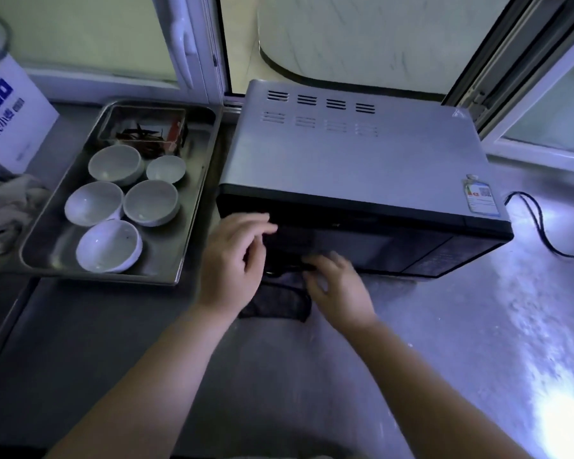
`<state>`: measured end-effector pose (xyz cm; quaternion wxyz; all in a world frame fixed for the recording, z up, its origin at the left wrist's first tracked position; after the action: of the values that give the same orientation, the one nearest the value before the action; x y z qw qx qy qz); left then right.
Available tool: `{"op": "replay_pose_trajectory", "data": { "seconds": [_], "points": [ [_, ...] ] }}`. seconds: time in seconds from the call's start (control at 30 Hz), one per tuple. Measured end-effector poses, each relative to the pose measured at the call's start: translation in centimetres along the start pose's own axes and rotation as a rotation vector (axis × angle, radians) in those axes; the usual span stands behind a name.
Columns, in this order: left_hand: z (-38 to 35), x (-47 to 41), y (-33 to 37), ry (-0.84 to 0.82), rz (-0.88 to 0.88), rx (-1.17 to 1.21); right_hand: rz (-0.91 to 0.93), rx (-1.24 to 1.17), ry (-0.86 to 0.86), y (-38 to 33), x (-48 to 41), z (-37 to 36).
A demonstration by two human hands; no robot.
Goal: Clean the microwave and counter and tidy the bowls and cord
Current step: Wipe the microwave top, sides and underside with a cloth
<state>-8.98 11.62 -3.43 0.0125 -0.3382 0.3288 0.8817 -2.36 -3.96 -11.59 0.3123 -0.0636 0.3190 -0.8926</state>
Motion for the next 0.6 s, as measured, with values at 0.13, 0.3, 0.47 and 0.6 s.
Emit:
{"op": "replay_pose_trajectory", "data": {
  "seconds": [0.13,0.3,0.47,0.6],
  "points": [
    [-3.8,8.5,-3.4,-0.138,0.176,-0.016,0.347,0.174,0.316,-4.4,-1.1,9.0],
    [-14.8,14.4,-7.2,-0.714,0.540,-0.326,0.281,0.293,0.175,-7.0,-10.7,9.2],
    [-17.7,16.9,-8.4,-0.783,0.698,-0.510,0.049,0.427,-0.114,-5.6,-14.6,5.5],
    [-15.8,18.3,-9.5,-0.767,0.663,-0.530,0.069,0.418,-0.126,-5.3,-14.5,5.6]
  ]
}}
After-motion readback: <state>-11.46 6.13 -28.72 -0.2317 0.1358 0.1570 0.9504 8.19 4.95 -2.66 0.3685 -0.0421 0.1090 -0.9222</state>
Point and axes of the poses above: each hand's wrist, its own x-axis away from the middle knuckle, its own z-axis out of the back of the hand, y = z × x, the point moved 9 cm from there along -x, towards the middle knuckle, and after that the axes turned 5 degrees about -y, right-handed, at the moved point
